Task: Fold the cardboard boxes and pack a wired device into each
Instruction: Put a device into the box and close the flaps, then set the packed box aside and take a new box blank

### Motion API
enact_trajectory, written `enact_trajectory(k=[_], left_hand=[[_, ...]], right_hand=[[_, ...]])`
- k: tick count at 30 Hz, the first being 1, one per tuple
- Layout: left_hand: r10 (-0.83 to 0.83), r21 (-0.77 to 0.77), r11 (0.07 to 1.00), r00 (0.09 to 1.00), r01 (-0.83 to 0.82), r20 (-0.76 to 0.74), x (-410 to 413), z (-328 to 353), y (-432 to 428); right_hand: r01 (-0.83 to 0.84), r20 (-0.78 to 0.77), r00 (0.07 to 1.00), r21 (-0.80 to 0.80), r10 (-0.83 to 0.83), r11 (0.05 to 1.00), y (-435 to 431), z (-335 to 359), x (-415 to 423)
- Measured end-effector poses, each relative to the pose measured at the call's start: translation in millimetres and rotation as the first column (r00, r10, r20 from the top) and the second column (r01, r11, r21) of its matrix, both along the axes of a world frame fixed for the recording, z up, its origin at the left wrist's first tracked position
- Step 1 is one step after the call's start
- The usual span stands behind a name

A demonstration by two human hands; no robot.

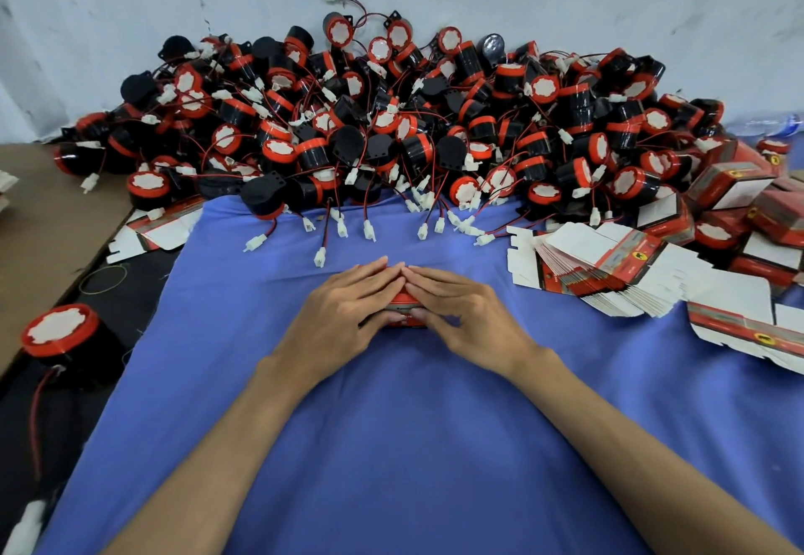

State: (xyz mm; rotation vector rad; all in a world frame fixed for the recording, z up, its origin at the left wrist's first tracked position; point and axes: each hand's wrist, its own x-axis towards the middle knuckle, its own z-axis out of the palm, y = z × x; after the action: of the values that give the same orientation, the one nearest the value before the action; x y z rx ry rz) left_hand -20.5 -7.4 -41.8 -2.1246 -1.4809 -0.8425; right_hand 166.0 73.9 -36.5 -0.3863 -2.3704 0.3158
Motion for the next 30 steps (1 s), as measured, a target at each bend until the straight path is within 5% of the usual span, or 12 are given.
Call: enact_trajectory(k=[3,6,10,15,18,25,30], left_hand=[[0.020,0.041,0.999,0.999,-0.019,-0.033,-2.8,2.9,-2.1],[0.213,0.124,0.971,0.976,-0.206,-0.046,-10.0,5.1,-6.6],[0.678,0.156,0.718,0.732,-0.678,0.061,-30.8,7.6,-12.4],[0.521,0.243,0.823,0.853,-0.513,0.038,-13.9,2.3,-7.4],[0.393,0.218,0.896,0.919,-0.387,0.016,-0.4,3.1,-2.4],[0.278,0.090,0.955,0.959,-0.281,0.048,-1.5,3.1,-2.1],[0.148,-0.023,0.989,0.984,-0.147,0.100,0.9,4.7,-4.7]], right_hand=[[-0.008,-0.033,0.999,-0.174,0.002,0.985,-1.6,1.3,0.9],[0.202,-0.107,0.970,-0.152,-0.219,0.968,4.7,3.2,1.3],[0.634,-0.034,0.774,0.031,-0.633,0.773,37.3,13.7,0.3],[0.913,0.270,0.384,0.030,-0.883,0.406,74.8,22.2,10.0],[0.957,0.338,0.281,-0.033,-0.898,0.287,84.7,16.2,27.0],[0.931,0.076,0.359,0.042,-0.930,0.363,82.7,9.7,25.9],[0.795,-0.528,0.589,0.242,-0.612,0.557,70.8,24.6,15.0]])
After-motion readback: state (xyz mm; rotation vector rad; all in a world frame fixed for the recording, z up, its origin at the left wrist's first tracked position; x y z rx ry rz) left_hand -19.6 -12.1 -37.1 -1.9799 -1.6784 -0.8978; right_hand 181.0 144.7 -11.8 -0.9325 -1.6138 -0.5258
